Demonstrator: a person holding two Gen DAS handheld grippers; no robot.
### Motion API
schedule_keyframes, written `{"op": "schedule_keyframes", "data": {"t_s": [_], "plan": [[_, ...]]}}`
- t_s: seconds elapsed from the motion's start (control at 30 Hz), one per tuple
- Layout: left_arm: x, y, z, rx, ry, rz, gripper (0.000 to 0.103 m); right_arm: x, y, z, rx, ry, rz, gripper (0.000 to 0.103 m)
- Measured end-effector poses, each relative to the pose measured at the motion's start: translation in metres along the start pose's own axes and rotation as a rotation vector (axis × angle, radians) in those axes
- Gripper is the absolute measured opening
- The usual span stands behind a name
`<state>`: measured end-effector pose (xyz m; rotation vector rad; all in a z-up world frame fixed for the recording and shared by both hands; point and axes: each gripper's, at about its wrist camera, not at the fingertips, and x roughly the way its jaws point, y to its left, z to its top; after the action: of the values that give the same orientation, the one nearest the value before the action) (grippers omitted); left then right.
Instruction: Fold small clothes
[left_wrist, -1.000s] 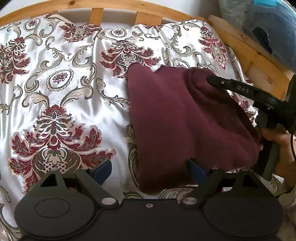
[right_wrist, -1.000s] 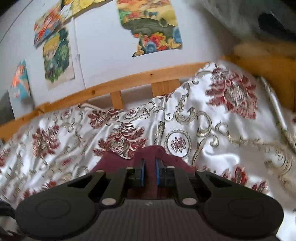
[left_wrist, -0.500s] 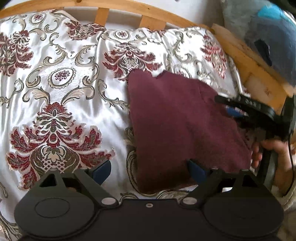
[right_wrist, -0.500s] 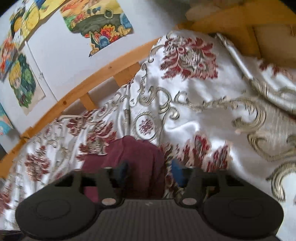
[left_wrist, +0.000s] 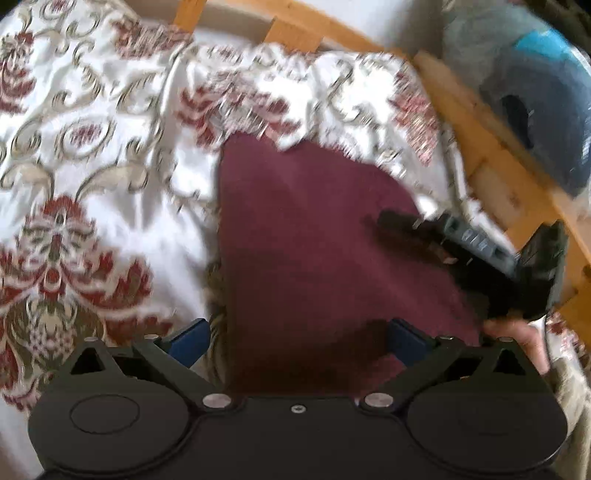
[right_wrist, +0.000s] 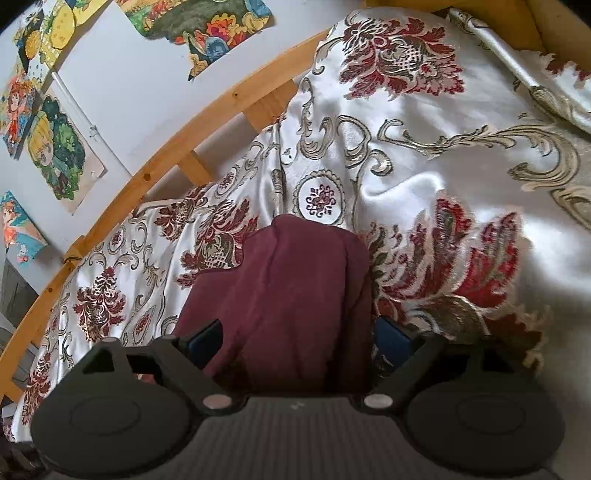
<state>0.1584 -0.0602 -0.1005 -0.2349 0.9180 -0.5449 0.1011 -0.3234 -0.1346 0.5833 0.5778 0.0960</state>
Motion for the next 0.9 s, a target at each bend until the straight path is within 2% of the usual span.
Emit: {"op": "schedule_keyframes", "data": {"t_s": [0.17, 0.5, 0.7, 0.73, 0.8, 0.87, 0.9], "plan": [[0.008, 0.015, -0.006, -0.087, 0.046, -0.02, 0.102, -0.001, 0.0, -0.003, 0.004, -0.014, 0.017, 0.097], [0.007, 0.015, -0.007, -0.074, 0.047, -0.017, 0.102, 0.0, 0.0, -0.004, 0.011, -0.023, 0.02, 0.098], [0.007, 0.015, -0.008, -0.074, 0.045, -0.017, 0.102, -0.007, -0.003, -0.002, 0.068, -0.058, 0.012, 0.095], [0.007, 0.015, -0.008, -0.075, 0.045, -0.018, 0.102, -0.009, -0.004, -0.002, 0.078, -0.067, 0.004, 0.092], [0.007, 0.016, -0.009, -0.078, 0.044, -0.021, 0.102, -0.011, -0.005, -0.001, 0.082, -0.085, -0.025, 0.079], [0.006, 0.017, -0.01, -0.077, 0.041, -0.021, 0.102, -0.013, -0.005, -0.001, 0.07, -0.106, -0.07, 0.049], [0.006, 0.017, -0.011, -0.073, 0.041, -0.018, 0.102, -0.014, -0.005, -0.001, 0.063, -0.114, -0.08, 0.046]]}}
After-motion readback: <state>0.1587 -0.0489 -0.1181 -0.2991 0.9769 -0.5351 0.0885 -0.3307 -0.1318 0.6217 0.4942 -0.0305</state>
